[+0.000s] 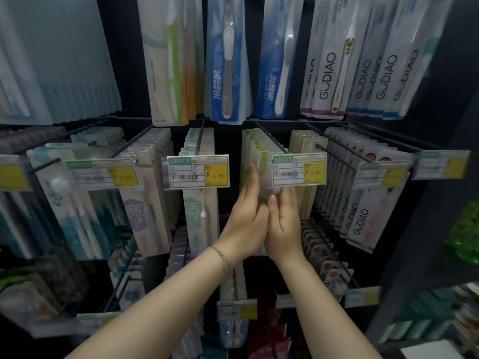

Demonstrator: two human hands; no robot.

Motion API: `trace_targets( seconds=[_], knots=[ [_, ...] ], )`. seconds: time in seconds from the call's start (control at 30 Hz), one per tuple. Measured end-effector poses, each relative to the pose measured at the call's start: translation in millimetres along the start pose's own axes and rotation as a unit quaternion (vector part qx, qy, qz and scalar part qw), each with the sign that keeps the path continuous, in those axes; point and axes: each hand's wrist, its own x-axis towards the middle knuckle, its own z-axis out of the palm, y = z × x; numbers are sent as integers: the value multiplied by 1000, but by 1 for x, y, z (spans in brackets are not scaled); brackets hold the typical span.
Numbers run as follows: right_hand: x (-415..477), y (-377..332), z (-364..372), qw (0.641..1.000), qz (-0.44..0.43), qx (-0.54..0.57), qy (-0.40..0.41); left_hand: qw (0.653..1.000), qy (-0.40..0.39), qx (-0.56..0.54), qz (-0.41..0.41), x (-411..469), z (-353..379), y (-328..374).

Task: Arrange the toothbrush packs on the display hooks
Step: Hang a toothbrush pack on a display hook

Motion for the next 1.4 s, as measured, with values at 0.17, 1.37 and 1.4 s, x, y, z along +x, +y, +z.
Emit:
trace_targets(
  seconds=[0.17, 1.37, 1.4],
  knots=[
    [4, 1, -1, 1000, 4, -23, -2, 1000, 2, -11, 3, 7, -1, -3],
    [-48, -83, 181, 993, -50, 83, -69, 983, 179, 35, 8, -61, -178, -86],
    [-45, -84, 187, 991, -42, 106, -65, 987, 156, 25, 12, -58, -181, -90]
  ],
)
